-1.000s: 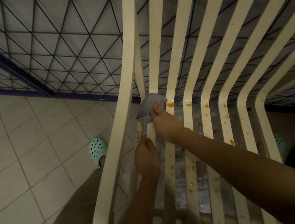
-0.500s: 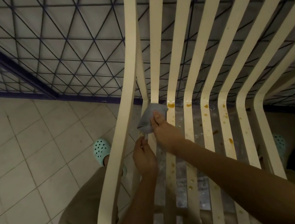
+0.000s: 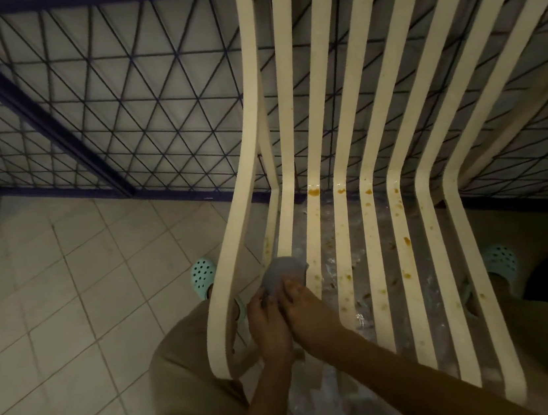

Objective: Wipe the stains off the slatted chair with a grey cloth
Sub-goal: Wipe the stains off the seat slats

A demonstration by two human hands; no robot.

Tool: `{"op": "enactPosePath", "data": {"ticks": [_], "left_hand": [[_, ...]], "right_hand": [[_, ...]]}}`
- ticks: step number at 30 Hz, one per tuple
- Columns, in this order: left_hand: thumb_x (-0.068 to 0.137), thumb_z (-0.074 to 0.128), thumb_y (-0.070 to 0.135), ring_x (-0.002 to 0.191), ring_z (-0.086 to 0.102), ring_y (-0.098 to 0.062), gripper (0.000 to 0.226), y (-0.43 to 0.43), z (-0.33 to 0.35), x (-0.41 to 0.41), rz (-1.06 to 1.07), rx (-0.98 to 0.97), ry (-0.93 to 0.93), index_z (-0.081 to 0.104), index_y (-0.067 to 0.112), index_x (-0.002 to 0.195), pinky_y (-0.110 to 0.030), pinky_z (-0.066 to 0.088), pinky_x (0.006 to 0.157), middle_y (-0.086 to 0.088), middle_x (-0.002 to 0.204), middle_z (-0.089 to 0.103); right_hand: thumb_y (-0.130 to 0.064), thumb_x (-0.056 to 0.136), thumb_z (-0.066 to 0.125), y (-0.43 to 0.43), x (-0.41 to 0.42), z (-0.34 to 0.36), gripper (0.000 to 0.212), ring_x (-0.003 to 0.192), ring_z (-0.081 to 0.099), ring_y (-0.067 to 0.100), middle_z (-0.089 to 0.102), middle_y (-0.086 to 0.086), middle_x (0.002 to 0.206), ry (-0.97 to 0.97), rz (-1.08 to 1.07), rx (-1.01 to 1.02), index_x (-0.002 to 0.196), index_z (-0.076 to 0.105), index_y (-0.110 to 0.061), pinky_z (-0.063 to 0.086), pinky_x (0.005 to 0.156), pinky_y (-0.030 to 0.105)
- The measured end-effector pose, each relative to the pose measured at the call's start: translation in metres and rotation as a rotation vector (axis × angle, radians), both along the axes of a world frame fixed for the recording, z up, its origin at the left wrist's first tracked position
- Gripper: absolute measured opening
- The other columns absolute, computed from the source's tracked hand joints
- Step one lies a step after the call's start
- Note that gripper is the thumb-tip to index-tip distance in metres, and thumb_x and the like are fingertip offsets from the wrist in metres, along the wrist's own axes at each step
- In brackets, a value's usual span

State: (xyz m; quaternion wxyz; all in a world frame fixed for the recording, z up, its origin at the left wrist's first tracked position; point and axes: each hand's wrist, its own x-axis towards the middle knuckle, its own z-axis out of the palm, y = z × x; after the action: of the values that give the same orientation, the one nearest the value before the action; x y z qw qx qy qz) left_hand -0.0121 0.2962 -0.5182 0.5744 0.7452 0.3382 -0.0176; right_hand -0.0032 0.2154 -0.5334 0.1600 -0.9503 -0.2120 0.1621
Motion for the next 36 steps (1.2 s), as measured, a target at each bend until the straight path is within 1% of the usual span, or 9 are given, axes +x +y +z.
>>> {"op": "enactPosePath", "data": {"ticks": [5,10,13,18,21,23,27,32,36], "left_hand": [[0.096,0.052,0.012,0.108,0.059,-0.020,0.021,0.010,0.000,-0.028,-0.120,0.032,-0.001,0.058,0.021,0.114,-0.049,0.046,0.100,-0.004,0.115,0.061],[0.100,0.047,0.011,0.113,0.056,-0.030,0.034,0.017,0.025,-0.038,-0.211,-0.054,0.131,0.048,0.007,0.134,-0.035,0.045,0.095,-0.014,0.127,0.058],[0.100,0.047,0.015,0.116,0.055,-0.032,0.037,0.020,0.027,-0.056,-0.254,-0.052,0.177,0.046,0.007,0.136,-0.038,0.046,0.098,-0.017,0.130,0.057],[0.098,0.049,0.009,0.114,0.057,-0.032,0.031,0.028,0.032,-0.077,-0.233,-0.011,0.203,0.050,0.009,0.129,-0.036,0.048,0.094,-0.011,0.122,0.059],[0.095,0.051,0.001,0.113,0.058,-0.032,0.035,0.031,0.036,-0.085,-0.184,0.030,0.154,0.056,0.005,0.129,-0.043,0.048,0.099,-0.015,0.122,0.062],[0.093,0.052,-0.002,0.113,0.059,-0.032,0.037,0.030,0.036,-0.088,-0.173,0.104,0.124,0.059,0.005,0.129,-0.047,0.049,0.099,-0.016,0.122,0.064],[0.089,0.056,-0.005,0.108,0.063,-0.030,0.036,0.032,0.039,-0.095,-0.192,0.282,0.079,0.064,0.005,0.123,-0.035,0.050,0.096,-0.016,0.117,0.067],[0.086,0.060,-0.006,0.100,0.067,-0.026,0.033,0.027,0.048,-0.104,-0.252,0.405,0.079,0.068,0.005,0.116,-0.018,0.044,0.085,-0.016,0.112,0.070],[0.086,0.061,-0.004,0.089,0.065,-0.017,0.030,0.032,0.065,-0.106,-0.223,0.441,-0.011,0.070,0.006,0.113,-0.019,0.047,0.079,-0.014,0.106,0.072]], "right_hand": [[-0.018,0.092,0.054,0.005,-0.040,0.014,0.059,0.146,0.020,0.033,0.029,0.019,0.155,-0.043,-0.021,0.007,0.147,0.036,-0.004,0.007,0.120,0.047],[-0.021,0.060,0.084,0.009,-0.065,0.019,0.059,0.124,0.056,0.031,0.061,0.014,0.130,0.021,-0.024,0.033,0.115,0.070,-0.007,0.043,0.102,0.047],[-0.025,0.046,0.091,0.011,-0.083,0.015,0.066,0.115,0.063,0.024,0.066,0.008,0.123,0.055,-0.022,0.026,0.109,0.074,-0.013,0.054,0.092,0.041],[-0.019,0.059,0.084,0.012,-0.115,0.016,0.067,0.127,0.053,0.028,0.056,0.012,0.136,0.090,0.025,0.046,0.123,0.066,-0.010,0.044,0.104,0.045],[-0.006,0.085,0.058,0.008,-0.121,0.032,0.056,0.140,0.034,0.030,0.037,0.011,0.151,0.095,-0.018,0.217,0.140,0.049,-0.008,0.025,0.118,0.044],[-0.004,0.090,0.047,0.003,-0.118,0.045,0.052,0.136,0.036,0.026,0.037,0.007,0.151,0.111,-0.041,0.285,0.142,0.047,-0.012,0.021,0.117,0.039],[0.000,0.088,0.044,-0.005,-0.122,0.060,0.052,0.127,0.047,0.024,0.048,0.004,0.144,0.206,-0.091,0.459,0.136,0.055,-0.017,0.036,0.109,0.032],[-0.001,0.089,0.048,-0.010,-0.135,0.065,0.047,0.129,0.048,0.018,0.055,0.004,0.139,0.230,-0.213,0.596,0.132,0.058,-0.014,0.034,0.110,0.024],[-0.013,0.090,0.049,-0.005,-0.131,0.072,0.041,0.123,0.052,0.012,0.058,0.002,0.135,0.202,-0.341,0.707,0.129,0.060,-0.019,0.042,0.107,0.035]]}}
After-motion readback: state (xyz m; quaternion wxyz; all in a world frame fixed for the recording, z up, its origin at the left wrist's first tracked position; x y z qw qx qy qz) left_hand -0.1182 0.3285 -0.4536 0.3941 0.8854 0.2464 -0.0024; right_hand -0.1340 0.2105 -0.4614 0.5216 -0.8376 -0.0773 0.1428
